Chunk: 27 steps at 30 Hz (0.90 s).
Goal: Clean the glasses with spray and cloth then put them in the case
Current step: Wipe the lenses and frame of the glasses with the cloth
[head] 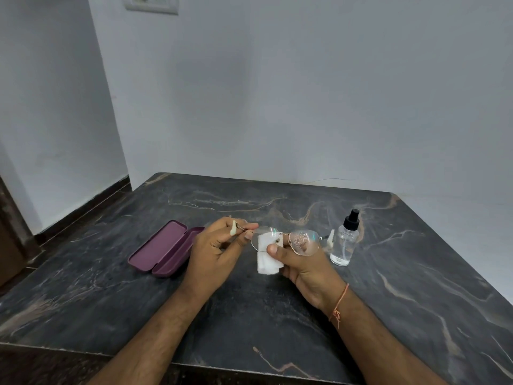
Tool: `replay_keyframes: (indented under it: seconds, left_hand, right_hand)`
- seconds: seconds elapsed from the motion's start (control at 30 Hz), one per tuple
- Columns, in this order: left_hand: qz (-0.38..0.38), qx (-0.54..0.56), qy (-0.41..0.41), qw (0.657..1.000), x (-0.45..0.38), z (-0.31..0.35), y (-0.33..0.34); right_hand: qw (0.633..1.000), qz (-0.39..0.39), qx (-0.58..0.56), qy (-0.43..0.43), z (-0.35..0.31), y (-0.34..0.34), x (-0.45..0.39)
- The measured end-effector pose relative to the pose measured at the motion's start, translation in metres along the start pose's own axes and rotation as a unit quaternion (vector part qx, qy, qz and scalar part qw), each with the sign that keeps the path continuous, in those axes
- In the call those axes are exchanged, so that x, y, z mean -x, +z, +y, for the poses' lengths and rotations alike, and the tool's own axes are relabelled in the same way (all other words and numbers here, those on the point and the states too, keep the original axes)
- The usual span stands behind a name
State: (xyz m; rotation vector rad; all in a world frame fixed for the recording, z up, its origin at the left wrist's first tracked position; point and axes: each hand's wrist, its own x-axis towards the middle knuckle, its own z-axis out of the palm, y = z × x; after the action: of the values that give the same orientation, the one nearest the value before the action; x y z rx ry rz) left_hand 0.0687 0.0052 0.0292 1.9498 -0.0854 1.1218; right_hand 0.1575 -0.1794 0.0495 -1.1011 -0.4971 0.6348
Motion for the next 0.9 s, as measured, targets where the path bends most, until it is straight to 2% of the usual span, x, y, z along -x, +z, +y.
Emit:
replay_keyframes:
  seconds: [0.1, 0.47, 0.73, 0.9]
  left_hand:
    - [0.0, 0.015, -0.008, 1.0, 0.0005, 0.0015, 0.0002]
    - [0.008, 0.003, 0.001, 1.0, 0.001, 0.0003, 0.0011]
    - [-0.013, 0.02, -0.002, 1.0, 0.0009, -0.0077, 0.001]
    - [0.007, 0.003, 0.0, 1.0, 0.0006, -0.004, -0.0002]
  right_hand:
    - [1.0, 0.02, 0.001, -0.011, -0.0021, 0.0009, -0.0008]
    - [1.0, 0.018, 0.002, -0.014, 0.0004, -0.0023, -0.0038]
    - [0.997, -0.06, 0.037, 0.03, 0.0008, -0.0032, 0.0012]
    - [0.999, -0.021, -0.001, 0.028, 0.0032, -0.0046, -0.0021]
